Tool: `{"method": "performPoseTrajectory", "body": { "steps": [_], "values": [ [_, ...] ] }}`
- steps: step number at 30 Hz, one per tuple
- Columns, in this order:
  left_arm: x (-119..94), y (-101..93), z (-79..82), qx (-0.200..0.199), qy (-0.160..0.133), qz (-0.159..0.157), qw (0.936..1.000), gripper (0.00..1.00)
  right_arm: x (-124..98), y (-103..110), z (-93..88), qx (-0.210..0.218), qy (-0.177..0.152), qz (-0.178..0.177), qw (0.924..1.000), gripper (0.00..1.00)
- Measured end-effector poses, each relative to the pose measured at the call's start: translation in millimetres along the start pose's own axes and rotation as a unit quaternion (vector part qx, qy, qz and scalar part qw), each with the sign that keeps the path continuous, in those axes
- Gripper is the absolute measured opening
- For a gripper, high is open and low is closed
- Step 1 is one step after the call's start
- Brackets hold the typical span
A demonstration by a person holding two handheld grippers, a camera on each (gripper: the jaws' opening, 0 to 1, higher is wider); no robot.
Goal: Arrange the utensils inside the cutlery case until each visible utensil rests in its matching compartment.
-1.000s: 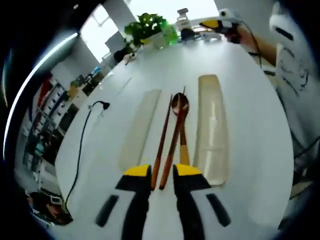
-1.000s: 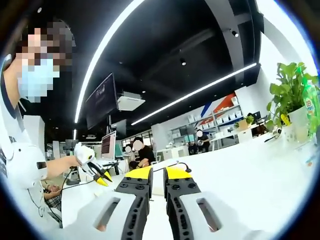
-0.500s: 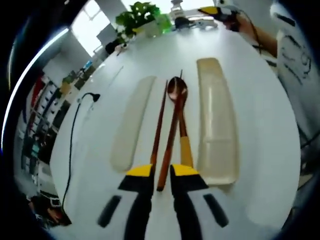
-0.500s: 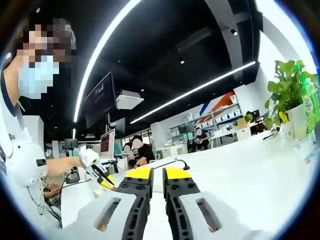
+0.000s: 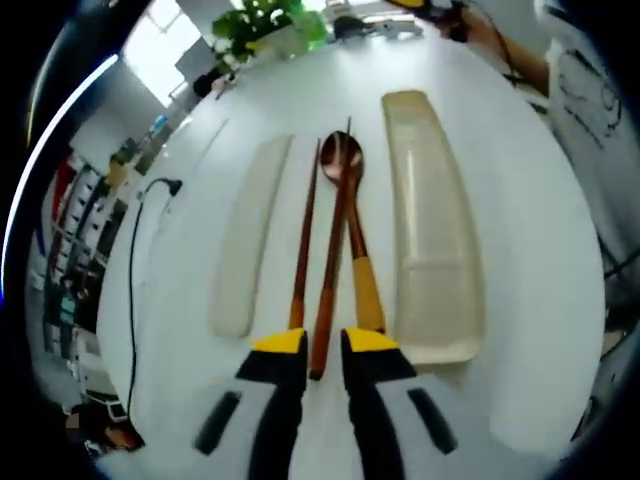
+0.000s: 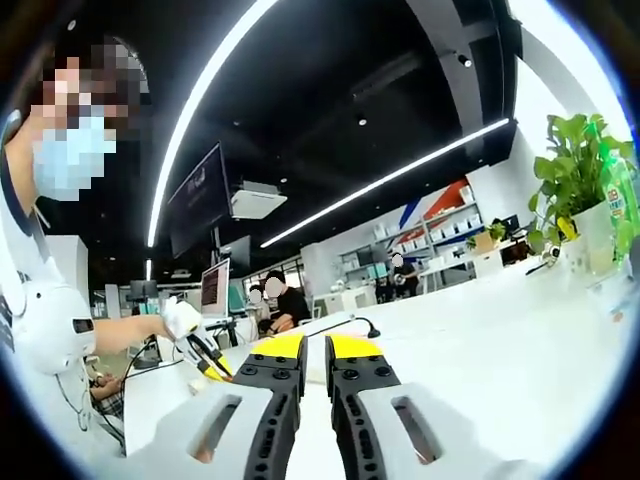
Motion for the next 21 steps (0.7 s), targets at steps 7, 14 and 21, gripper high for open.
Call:
{"method": "performPoseTrajectory", "body": {
  "steps": [7, 14, 21],
  "values": [
    [1.6, 0.6, 2.7, 0.008, 0.002, -0.003, 1.0000, 0.13, 0.3, -0.3, -1.4, 0.000, 0.003, -0.001, 1.0000, 0.06],
    [2.7, -4.5, 3.0, 0.011, 0.009, -0.024, 0.9996, 0.08, -1.8, -2.5, -4.4, 0.007, 0.003, -0.006, 1.0000, 0.06],
    [4.0, -5.3, 3.0, 0.002, 0.009, -0.032, 0.9994, 0.07, -0.6, -2.2, -8.5, 0.012, 0.006, -0.005, 0.9999, 0.06]
  ]
}}
Point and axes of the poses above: the point that each gripper's makers call its tool centre point, and the gripper's own axes: x roughly forward along the fingers, y roughly to its left, z roughly out of its top, the point moved 1 cm from there along -x, roughly backward along the fingers, and after that the axes turned 8 degrees about y, right-handed, at the moved point
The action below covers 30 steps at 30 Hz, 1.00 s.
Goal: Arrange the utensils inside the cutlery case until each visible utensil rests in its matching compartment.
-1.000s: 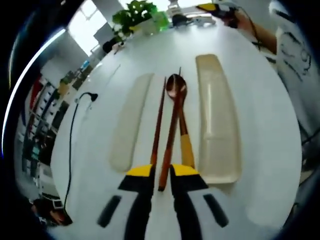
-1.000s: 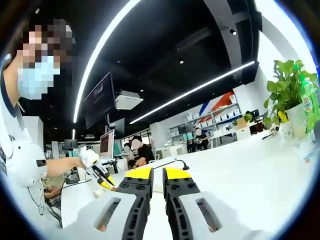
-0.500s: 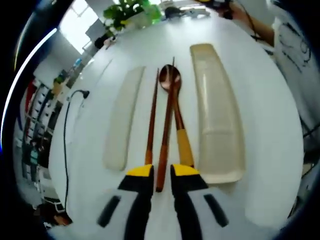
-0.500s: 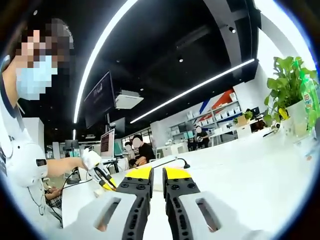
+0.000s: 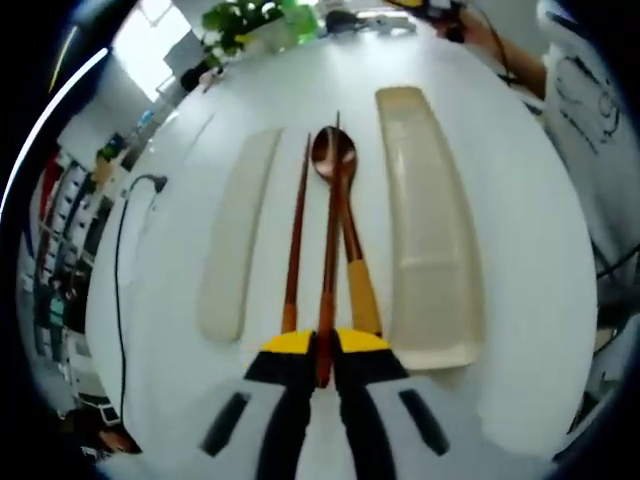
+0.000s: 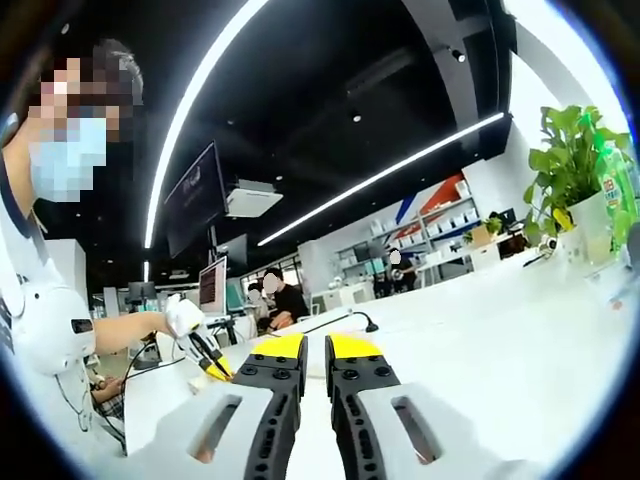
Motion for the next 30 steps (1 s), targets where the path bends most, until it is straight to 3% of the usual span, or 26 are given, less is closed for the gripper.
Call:
{"method": "performPoseTrajectory", "body": {
  "steps": [9, 12, 16, 30],
  "values": [
    [2, 3.9, 1.8, 0.011, 0.020, -0.002, 0.9997, 0.06, -4, 1, 1.0, -0.001, -0.003, -0.002, 1.0000, 0.06],
    [0, 6.2, 4.2, -0.003, 0.020, -0.002, 0.9998, 0.06, -5, 1, 0.1, -0.002, -0.002, -0.002, 1.0000, 0.06],
    [-7, 5.4, 7.5, -0.002, 0.019, 0.003, 0.9998, 0.06, -5, 4, -3.8, -0.012, 0.010, 0.000, 0.9999, 0.06],
    [-33, 6.4, 17.5, 0.017, 0.000, 0.036, 0.9992, 0.06, -9, 5, -1.1, -0.005, 0.000, -0.001, 1.0000, 0.05]
  ]
}}
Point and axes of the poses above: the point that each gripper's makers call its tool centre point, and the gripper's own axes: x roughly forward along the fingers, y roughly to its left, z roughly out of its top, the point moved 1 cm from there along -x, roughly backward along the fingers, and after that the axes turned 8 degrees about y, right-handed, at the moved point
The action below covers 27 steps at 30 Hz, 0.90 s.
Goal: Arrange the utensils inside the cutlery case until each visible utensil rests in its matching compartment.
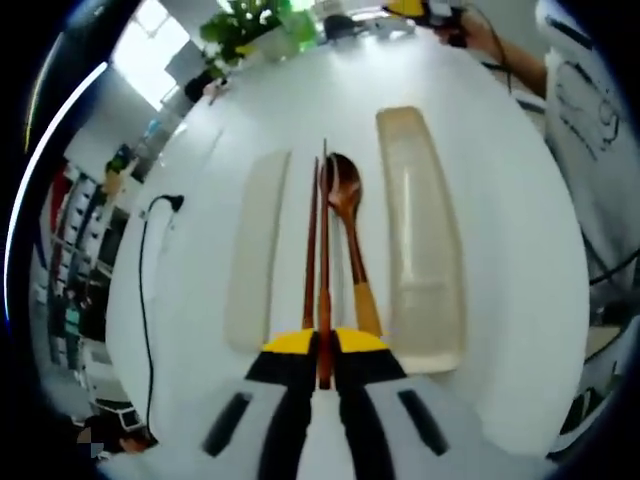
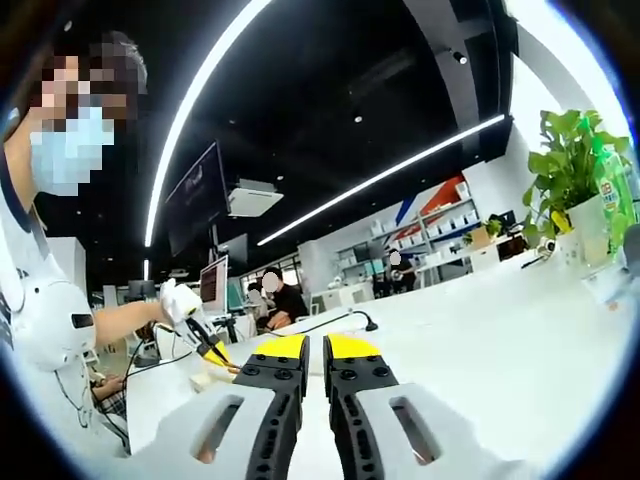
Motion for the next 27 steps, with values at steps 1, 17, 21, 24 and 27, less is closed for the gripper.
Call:
{"method": "performPoseTrajectory", "body": {
  "steps": [1, 17, 21, 24, 27],
  "values": [
    [-2, 0.1, 1.3, 0.003, -0.005, 0.003, 1.0000, 0.05, 0, 1, 0.0, -0.001, 0.000, 0.000, 1.0000, 0.05],
    [-29, -14.9, 14.6, 0.043, -0.018, 0.045, 0.9979, 0.05, 0, 8, 1.4, -0.005, 0.001, 0.005, 1.0000, 0.05],
    [-36, -16.9, 19.6, 0.048, -0.022, 0.054, 0.9972, 0.05, 3, 12, 3.5, -0.007, 0.000, 0.010, 0.9999, 0.05],
    [-45, -12.9, 23.7, 0.041, -0.031, 0.067, 0.9965, 0.05, 6, 16, 3.8, -0.012, 0.003, 0.015, 0.9998, 0.05],
    [-51, -15.3, 26.2, 0.038, -0.043, 0.071, 0.9958, 0.05, 7, 17, 3.5, -0.014, 0.005, 0.016, 0.9997, 0.05]
  ]
}}
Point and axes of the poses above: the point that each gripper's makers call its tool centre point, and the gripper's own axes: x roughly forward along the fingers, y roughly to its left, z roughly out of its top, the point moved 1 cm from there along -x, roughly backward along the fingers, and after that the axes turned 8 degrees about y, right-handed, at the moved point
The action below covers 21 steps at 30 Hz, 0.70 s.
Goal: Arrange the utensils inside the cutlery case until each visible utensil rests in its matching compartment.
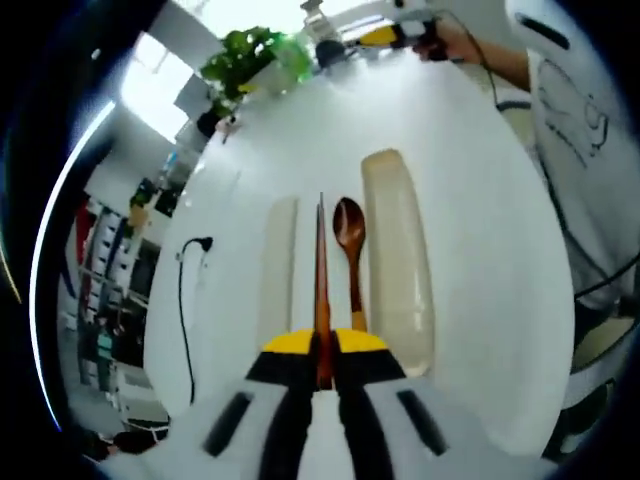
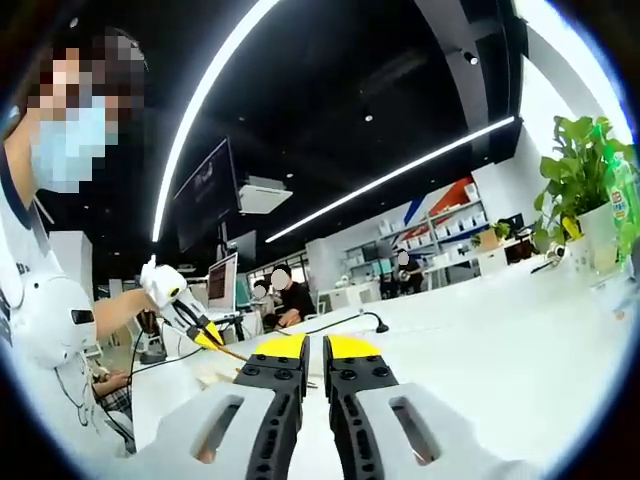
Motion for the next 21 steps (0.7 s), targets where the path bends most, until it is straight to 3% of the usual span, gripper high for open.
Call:
{"method": "performPoseTrajectory", "body": {
  "steps": [5, 7, 8, 9, 11, 12, 13, 16, 18, 21],
  "values": [
    [-8, -7.0, 6.3, -0.012, -0.022, 0.002, 0.9997, 0.05, 1, 2, 0.0, -0.001, 0.002, 0.001, 1.0000, 0.05],
    [-13, -11.8, 13.8, -0.016, -0.049, 0.001, 0.9986, 0.05, 0, 2, 0.1, -0.002, 0.003, 0.001, 1.0000, 0.05],
    [-16, -19.3, 14.3, -0.020, -0.053, -0.019, 0.9982, 0.00, 0, 2, 0.2, -0.001, 0.003, 0.000, 1.0000, 0.05],
    [-20, -13.2, 15.2, -0.031, -0.066, -0.004, 0.9973, 0.00, 0, 2, 0.5, -0.002, 0.004, 0.000, 1.0000, 0.05],
    [-25, -16.2, 14.8, -0.022, -0.077, -0.013, 0.9967, 0.00, 1, 3, 1.3, -0.001, 0.003, 0.001, 1.0000, 0.05],
    [-25, -16.6, 17.4, -0.039, -0.095, -0.019, 0.9945, 0.00, 2, 3, 1.3, 0.000, 0.004, 0.003, 1.0000, 0.05],
    [-22, -20.3, 11.5, -0.057, -0.086, -0.039, 0.9939, 0.00, 3, 4, 1.3, -0.001, 0.005, 0.004, 1.0000, 0.05],
    [-12, -21.1, -6.6, -0.071, -0.059, -0.039, 0.9950, 0.00, 4, 7, 1.7, -0.004, 0.004, 0.008, 1.0000, 0.05],
    [-11, -17.4, -10.1, -0.076, -0.068, -0.032, 0.9943, 0.00, 4, 8, 1.2, -0.003, 0.005, 0.010, 0.9999, 0.05],
    [-8, -7.7, -27.2, -0.102, -0.058, -0.021, 0.9929, 0.00, 5, 7, -1.8, -0.002, 0.010, 0.006, 0.9999, 0.05]
  ]
}}
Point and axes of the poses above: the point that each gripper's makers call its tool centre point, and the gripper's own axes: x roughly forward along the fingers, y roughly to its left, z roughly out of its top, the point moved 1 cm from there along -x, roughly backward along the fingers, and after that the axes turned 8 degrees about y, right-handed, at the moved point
